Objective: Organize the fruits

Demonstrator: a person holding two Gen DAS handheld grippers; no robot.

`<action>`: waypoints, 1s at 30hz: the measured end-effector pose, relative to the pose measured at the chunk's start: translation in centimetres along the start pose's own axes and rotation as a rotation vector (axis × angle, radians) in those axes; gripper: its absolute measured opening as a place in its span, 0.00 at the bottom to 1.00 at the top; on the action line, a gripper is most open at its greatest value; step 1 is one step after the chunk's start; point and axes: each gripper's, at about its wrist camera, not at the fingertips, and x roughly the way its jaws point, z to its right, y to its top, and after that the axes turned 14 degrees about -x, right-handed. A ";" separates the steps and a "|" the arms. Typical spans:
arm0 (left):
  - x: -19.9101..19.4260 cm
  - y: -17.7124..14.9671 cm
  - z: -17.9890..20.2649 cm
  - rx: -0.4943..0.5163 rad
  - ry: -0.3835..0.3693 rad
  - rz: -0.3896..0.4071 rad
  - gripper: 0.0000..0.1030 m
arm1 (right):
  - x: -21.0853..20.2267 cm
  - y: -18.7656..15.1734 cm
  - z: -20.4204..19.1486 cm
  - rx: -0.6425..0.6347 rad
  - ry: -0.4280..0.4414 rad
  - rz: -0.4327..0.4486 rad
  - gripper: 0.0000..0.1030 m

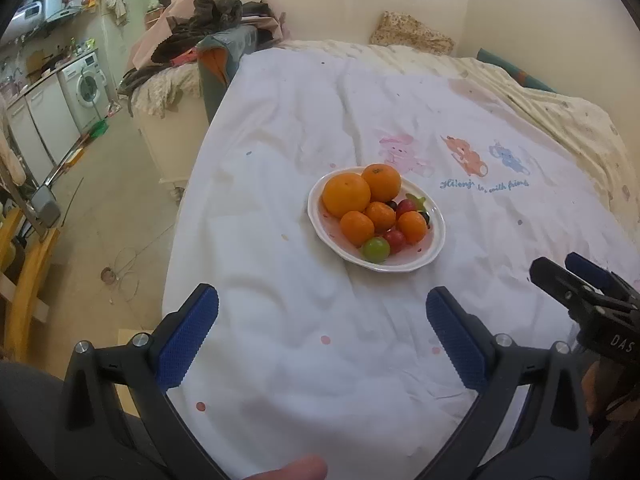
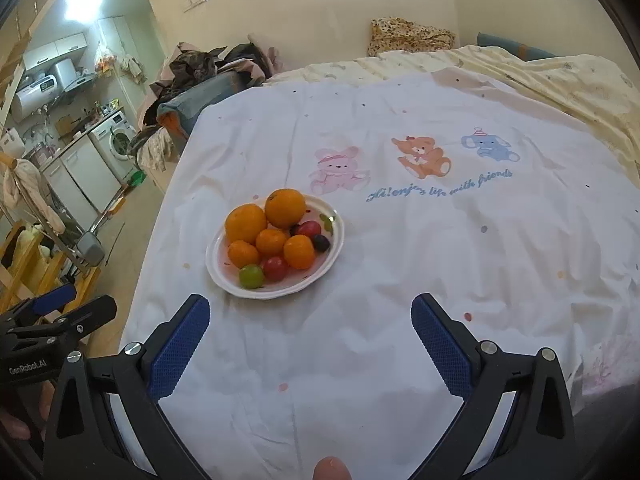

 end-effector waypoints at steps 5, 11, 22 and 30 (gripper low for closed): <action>-0.6 0.2 -0.2 -0.015 -0.002 0.033 1.00 | -0.2 -0.2 -0.9 -0.041 -0.026 0.009 1.00; -0.5 0.3 -0.3 -0.019 -0.008 0.030 1.00 | 0.1 -0.2 -0.5 -0.032 -0.050 0.006 1.00; -0.4 0.4 -0.5 -0.032 -0.013 0.026 1.00 | 0.1 -0.1 -0.4 -0.022 -0.050 0.010 1.00; -0.4 0.5 -0.5 -0.034 -0.016 0.026 0.99 | 0.2 -0.1 -0.5 -0.012 -0.041 0.008 1.00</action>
